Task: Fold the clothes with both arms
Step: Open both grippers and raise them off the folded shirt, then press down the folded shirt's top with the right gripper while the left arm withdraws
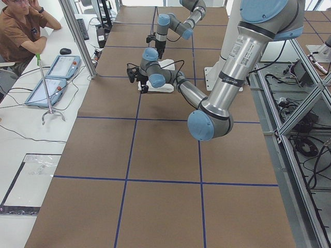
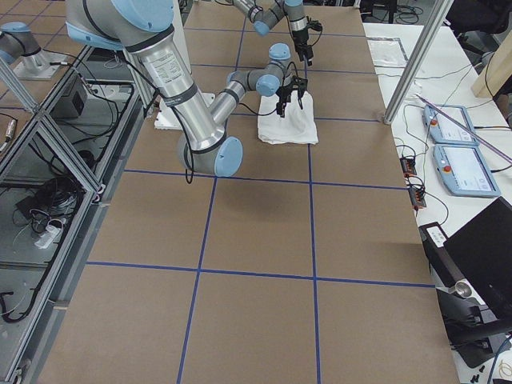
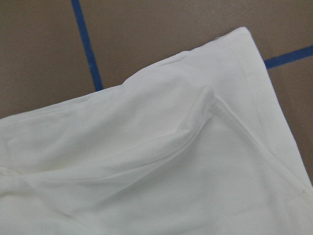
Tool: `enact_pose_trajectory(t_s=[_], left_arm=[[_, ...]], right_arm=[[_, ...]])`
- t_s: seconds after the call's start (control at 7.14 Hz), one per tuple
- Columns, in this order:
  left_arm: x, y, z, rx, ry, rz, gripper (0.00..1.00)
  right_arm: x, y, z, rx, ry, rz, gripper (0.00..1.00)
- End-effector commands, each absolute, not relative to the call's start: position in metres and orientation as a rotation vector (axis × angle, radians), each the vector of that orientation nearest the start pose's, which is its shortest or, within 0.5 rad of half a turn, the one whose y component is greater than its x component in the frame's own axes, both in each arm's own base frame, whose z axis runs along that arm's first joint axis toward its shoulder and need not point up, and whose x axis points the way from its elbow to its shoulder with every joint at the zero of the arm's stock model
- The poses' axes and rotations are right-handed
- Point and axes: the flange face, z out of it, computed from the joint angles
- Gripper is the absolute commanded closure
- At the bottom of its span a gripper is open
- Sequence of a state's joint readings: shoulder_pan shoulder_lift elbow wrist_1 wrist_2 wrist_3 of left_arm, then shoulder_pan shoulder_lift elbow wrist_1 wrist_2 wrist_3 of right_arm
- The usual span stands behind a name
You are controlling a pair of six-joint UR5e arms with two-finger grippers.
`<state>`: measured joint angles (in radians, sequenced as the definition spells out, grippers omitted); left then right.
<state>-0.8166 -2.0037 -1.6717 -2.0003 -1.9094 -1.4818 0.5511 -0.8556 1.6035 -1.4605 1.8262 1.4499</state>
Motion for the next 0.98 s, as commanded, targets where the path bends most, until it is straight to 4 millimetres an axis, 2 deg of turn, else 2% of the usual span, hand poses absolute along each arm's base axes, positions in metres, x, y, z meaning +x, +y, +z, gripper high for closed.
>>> enact_pose_trajectory(t_s=[0.0, 0.14, 0.28, 0.56, 0.7, 0.84], left_arm=[[0.337, -0.553, 0.353, 0.2, 0.937, -0.44, 0.0], [0.334, -0.556, 0.355, 0.201, 0.933, -0.447, 0.0], [0.333, -0.557, 0.356, 0.201, 0.932, -0.451, 0.0], [0.324, -0.561, 0.354, 0.189, 0.943, -0.455, 0.0], [0.322, -0.562, 0.353, 0.183, 0.948, -0.453, 0.0], [0.322, -0.562, 0.353, 0.183, 0.95, -0.452, 0.0]], right_arm=[[-0.597, -0.462, 0.178, 0.159, -0.79, 0.131, 0.0], [-0.625, -0.479, 0.167, 0.177, -0.747, 0.088, 0.0], [-0.635, -0.485, 0.17, 0.179, -0.727, 0.075, 0.0], [-0.654, -0.504, 0.195, 0.216, -0.719, 0.069, 0.0], [-0.656, -0.524, 0.207, 0.234, -0.72, 0.068, 0.0], [-0.652, -0.552, 0.213, 0.255, -0.703, 0.062, 0.0]])
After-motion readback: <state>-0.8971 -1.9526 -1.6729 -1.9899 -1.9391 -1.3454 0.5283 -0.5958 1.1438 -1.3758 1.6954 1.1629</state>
